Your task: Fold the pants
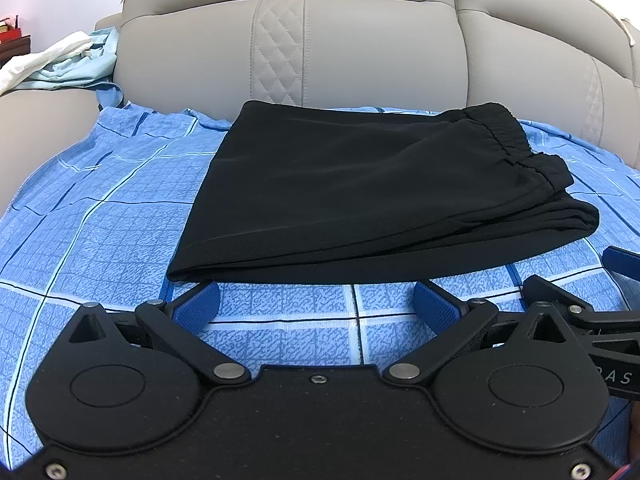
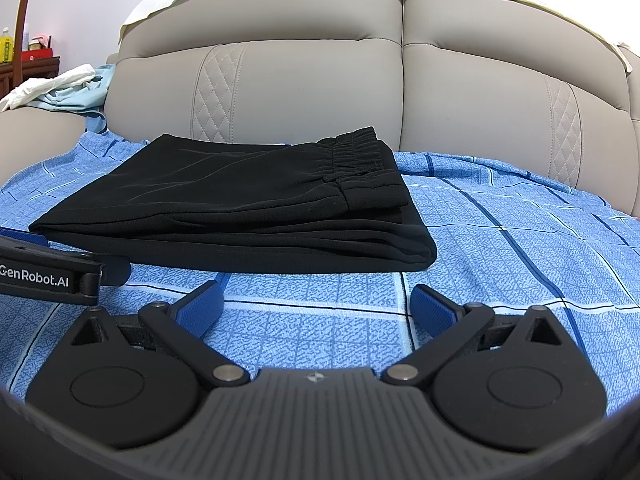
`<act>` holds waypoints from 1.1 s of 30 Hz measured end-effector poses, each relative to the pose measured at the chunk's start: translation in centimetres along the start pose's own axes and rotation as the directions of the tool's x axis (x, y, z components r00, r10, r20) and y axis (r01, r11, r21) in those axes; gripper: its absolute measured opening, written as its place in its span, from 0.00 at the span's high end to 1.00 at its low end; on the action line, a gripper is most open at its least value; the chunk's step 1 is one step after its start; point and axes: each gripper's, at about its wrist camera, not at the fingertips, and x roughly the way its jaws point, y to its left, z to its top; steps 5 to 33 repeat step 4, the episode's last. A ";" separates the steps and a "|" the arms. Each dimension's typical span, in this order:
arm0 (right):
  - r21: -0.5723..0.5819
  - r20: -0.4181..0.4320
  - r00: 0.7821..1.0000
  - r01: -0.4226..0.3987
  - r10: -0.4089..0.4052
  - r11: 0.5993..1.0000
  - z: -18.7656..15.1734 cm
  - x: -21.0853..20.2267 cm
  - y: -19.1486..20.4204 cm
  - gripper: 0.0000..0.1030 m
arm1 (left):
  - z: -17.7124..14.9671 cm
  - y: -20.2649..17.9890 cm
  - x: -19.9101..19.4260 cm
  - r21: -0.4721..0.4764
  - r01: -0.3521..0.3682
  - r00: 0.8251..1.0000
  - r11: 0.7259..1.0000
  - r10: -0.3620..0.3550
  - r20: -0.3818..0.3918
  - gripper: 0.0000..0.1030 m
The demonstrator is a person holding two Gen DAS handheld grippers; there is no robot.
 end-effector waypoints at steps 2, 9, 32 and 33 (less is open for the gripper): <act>0.000 0.000 1.000 0.000 0.000 1.000 0.0 0.0 0.0 0.00 | 0.0 0.0 0.0 0.002 0.002 1.000 1.000 -0.002 0.001 0.00; 0.000 0.000 1.000 0.000 0.000 1.000 0.0 0.0 0.0 0.00 | 0.0 0.0 0.1 0.002 0.001 1.000 1.000 -0.001 0.001 0.00; 0.000 0.000 1.000 0.000 0.000 1.000 0.0 0.0 0.0 0.00 | 0.0 0.0 0.1 0.002 0.001 1.000 1.000 -0.001 0.001 0.00; 0.000 0.000 1.000 0.000 0.000 1.000 0.0 0.0 0.0 0.00 | 0.0 0.0 0.1 0.002 0.001 1.000 1.000 -0.001 0.001 0.00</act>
